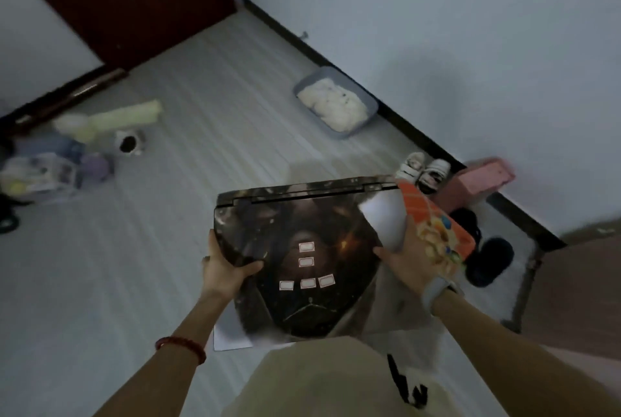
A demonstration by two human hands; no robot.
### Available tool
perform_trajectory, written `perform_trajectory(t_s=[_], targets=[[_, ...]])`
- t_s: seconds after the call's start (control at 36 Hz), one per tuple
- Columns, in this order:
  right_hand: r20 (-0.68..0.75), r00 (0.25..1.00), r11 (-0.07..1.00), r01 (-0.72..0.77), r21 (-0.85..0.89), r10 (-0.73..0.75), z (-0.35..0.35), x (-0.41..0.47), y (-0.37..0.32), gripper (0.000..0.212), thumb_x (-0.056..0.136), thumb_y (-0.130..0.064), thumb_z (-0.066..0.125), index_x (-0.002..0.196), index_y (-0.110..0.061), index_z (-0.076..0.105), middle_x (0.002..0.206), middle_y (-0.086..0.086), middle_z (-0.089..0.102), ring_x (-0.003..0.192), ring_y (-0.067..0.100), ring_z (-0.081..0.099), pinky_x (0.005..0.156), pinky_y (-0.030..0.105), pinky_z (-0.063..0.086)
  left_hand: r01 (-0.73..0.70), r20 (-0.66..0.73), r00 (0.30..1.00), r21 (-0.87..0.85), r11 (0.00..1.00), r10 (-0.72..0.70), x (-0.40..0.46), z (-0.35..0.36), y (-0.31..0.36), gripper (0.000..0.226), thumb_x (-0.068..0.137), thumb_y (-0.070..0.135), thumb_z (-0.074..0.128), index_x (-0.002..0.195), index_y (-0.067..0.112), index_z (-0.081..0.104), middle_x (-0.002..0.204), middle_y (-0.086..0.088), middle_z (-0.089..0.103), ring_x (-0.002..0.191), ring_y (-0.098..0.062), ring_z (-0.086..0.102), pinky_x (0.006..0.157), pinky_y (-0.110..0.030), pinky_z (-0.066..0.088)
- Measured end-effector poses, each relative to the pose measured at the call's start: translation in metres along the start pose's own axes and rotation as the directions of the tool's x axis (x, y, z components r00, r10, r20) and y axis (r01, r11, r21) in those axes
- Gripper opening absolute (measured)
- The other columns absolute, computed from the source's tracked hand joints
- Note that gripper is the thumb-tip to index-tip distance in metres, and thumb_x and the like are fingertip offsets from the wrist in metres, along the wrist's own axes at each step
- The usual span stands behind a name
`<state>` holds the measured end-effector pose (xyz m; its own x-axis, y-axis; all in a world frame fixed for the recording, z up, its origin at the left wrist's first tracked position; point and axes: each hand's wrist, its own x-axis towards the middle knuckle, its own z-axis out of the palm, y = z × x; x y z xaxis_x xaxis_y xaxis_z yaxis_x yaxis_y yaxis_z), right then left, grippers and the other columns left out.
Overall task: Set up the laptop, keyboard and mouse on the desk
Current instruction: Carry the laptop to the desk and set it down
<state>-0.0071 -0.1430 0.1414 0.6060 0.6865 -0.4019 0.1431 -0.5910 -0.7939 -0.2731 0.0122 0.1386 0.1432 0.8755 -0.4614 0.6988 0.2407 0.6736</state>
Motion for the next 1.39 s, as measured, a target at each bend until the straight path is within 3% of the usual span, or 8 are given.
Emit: perform_trajectory(t_s=[0.14, 0.25, 0.47, 0.78, 0.97, 1.11, 1.28, 1.39], targets=[[0.202, 0.969, 0.975, 0.175, -0.135, -0.146, 0.067, -0.013, -0.073, 0.089, 0.071, -0.006, 0.075, 0.142, -0.006, 0.021, 0.131, 0.021, 0.049, 0.120, 0.036, 0.048, 0.100, 0.048, 0.040, 0.053, -0.239, 0.967, -0.160, 0.986, -0.091, -0.052, -0.086, -0.056, 0.106, 0.058, 0.017, 0.086, 0.140, 0.020, 0.019, 0.131, -0.016, 0.050, 0.115, -0.038, 0.050, 0.091, -0.046, 0.047], [0.308, 0.924, 0.944, 0.285, -0.164, -0.226, 0.123, -0.023, -0.124, 0.095, 0.073, -0.014, 0.075, 0.146, -0.013, 0.014, 0.137, 0.021, 0.042, 0.124, 0.037, 0.044, 0.103, 0.041, 0.038, 0.064, -0.374, 0.913, -0.266, 0.962, -0.164, -0.074, -0.139, -0.093, 0.105, 0.055, 0.014, 0.087, 0.139, 0.015, 0.024, 0.130, -0.017, 0.053, 0.114, -0.036, 0.053, 0.092, -0.044, 0.048], [0.526, 0.714, 0.783, 0.606, -0.136, -0.461, 0.299, -0.068, -0.254, 0.092, 0.073, -0.013, 0.075, 0.144, -0.008, 0.016, 0.138, 0.022, 0.042, 0.127, 0.037, 0.040, 0.104, 0.038, 0.033, 0.057, -0.625, 0.711, -0.405, 0.912, -0.322, -0.105, -0.281, -0.192, 0.105, 0.053, 0.024, 0.089, 0.137, 0.020, 0.026, 0.126, -0.013, 0.056, 0.111, -0.033, 0.055, 0.087, -0.038, 0.047], [0.668, 0.545, 0.685, 0.725, -0.073, -0.507, 0.516, -0.149, -0.389, 0.083, 0.075, -0.018, 0.070, 0.141, -0.017, 0.019, 0.130, 0.020, 0.049, 0.118, 0.039, 0.046, 0.097, 0.046, 0.042, 0.057, -0.710, 0.569, -0.470, 0.881, -0.415, -0.101, -0.485, -0.297, 0.108, 0.056, 0.027, 0.087, 0.140, 0.020, 0.019, 0.134, -0.018, 0.046, 0.120, -0.037, 0.046, 0.097, -0.045, 0.042], [0.721, 0.491, 0.686, 0.727, -0.029, -0.490, 0.633, -0.162, -0.449, 0.093, 0.078, -0.022, 0.071, 0.146, -0.017, 0.007, 0.151, 0.013, 0.025, 0.136, 0.033, 0.029, 0.108, 0.041, 0.030, 0.061, -0.715, 0.524, -0.510, 0.858, -0.463, -0.067, -0.577, -0.354, 0.114, 0.057, 0.025, 0.087, 0.145, 0.020, 0.013, 0.137, -0.020, 0.043, 0.126, -0.037, 0.041, 0.102, -0.046, 0.038], [0.732, 0.442, 0.652, 0.758, 0.005, -0.519, 0.735, -0.152, -0.509, 0.088, 0.076, -0.019, 0.072, 0.144, -0.019, 0.017, 0.138, 0.012, 0.045, 0.123, 0.031, 0.046, 0.100, 0.036, 0.039, 0.058, -0.721, 0.484, -0.538, 0.841, -0.495, -0.009, -0.648, -0.396, 0.111, 0.057, 0.023, 0.087, 0.142, 0.017, 0.017, 0.136, -0.018, 0.046, 0.123, -0.035, 0.044, 0.098, -0.041, 0.040], [0.750, 0.430, 0.667, 0.745, 0.020, -0.502, 0.879, -0.128, -0.595, 0.084, 0.076, -0.019, 0.072, 0.143, -0.015, 0.021, 0.145, 0.012, 0.035, 0.133, 0.029, 0.036, 0.112, 0.046, 0.030, 0.099, -0.687, 0.460, -0.591, 0.801, -0.563, 0.083, -0.763, -0.445, 0.118, 0.057, 0.029, 0.087, 0.145, 0.021, 0.009, 0.141, -0.019, 0.039, 0.128, -0.036, 0.039, 0.103, -0.044, 0.037], [0.762, 0.426, 0.637, 0.770, -0.022, -0.489, 0.967, -0.118, -0.657, 0.067, 0.077, -0.024, 0.071, 0.132, -0.012, 0.035, 0.131, 0.012, 0.049, 0.120, 0.032, 0.049, 0.099, 0.044, 0.042, 0.127, -0.686, 0.427, -0.599, 0.791, -0.589, 0.130, -0.848, -0.464, 0.113, 0.058, 0.033, 0.085, 0.144, 0.024, 0.012, 0.140, -0.018, 0.039, 0.128, -0.036, 0.037, 0.104, -0.046, 0.035]])
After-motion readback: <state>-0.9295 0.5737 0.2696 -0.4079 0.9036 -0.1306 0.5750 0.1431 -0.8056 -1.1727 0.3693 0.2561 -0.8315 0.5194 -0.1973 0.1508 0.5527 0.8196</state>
